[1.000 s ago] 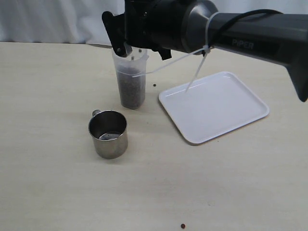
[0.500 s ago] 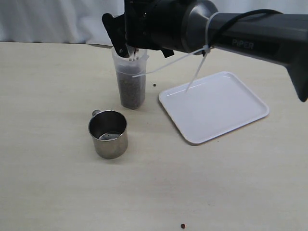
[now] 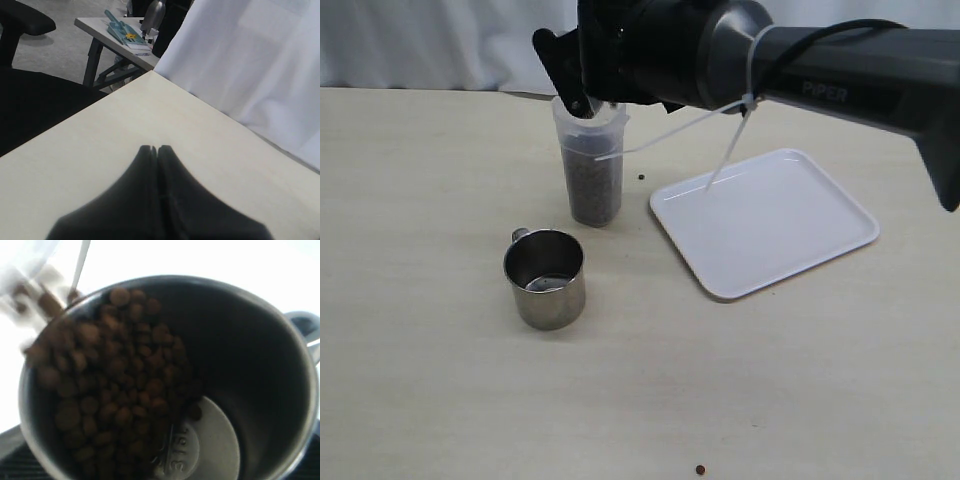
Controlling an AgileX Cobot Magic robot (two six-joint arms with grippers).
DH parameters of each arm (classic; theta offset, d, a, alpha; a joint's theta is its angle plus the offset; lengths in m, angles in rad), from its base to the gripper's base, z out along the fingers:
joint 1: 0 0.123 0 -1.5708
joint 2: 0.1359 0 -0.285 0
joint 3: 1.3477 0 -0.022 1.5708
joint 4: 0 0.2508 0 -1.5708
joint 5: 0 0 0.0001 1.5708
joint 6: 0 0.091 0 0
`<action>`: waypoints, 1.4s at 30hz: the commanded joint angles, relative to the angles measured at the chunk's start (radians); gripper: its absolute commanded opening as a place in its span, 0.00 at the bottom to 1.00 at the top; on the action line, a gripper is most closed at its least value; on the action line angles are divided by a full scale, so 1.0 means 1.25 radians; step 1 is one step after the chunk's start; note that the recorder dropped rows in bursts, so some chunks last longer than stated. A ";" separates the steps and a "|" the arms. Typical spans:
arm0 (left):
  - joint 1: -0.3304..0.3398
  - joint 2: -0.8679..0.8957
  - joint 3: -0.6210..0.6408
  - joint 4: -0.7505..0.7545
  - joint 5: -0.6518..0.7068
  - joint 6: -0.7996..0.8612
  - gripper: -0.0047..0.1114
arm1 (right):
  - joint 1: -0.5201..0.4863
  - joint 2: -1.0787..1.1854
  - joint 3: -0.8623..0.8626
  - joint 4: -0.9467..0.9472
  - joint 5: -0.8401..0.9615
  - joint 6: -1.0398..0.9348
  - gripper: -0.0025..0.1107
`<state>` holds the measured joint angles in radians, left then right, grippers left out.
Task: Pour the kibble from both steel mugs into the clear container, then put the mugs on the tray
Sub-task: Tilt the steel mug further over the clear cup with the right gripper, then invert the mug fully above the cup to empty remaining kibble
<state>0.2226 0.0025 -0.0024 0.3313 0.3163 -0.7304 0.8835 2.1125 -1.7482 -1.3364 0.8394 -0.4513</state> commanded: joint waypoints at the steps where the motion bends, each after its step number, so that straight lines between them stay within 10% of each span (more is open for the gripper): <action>1: -0.002 -0.002 0.002 0.000 -0.006 -0.003 0.04 | 0.002 -0.008 -0.007 -0.026 -0.001 -0.007 0.07; 42: -0.002 -0.002 0.002 0.000 -0.006 -0.003 0.04 | 0.028 0.016 -0.007 -0.074 0.000 -0.056 0.07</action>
<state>0.2226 0.0025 -0.0024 0.3313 0.3163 -0.7304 0.9218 2.1368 -1.7482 -1.3899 0.8351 -0.5007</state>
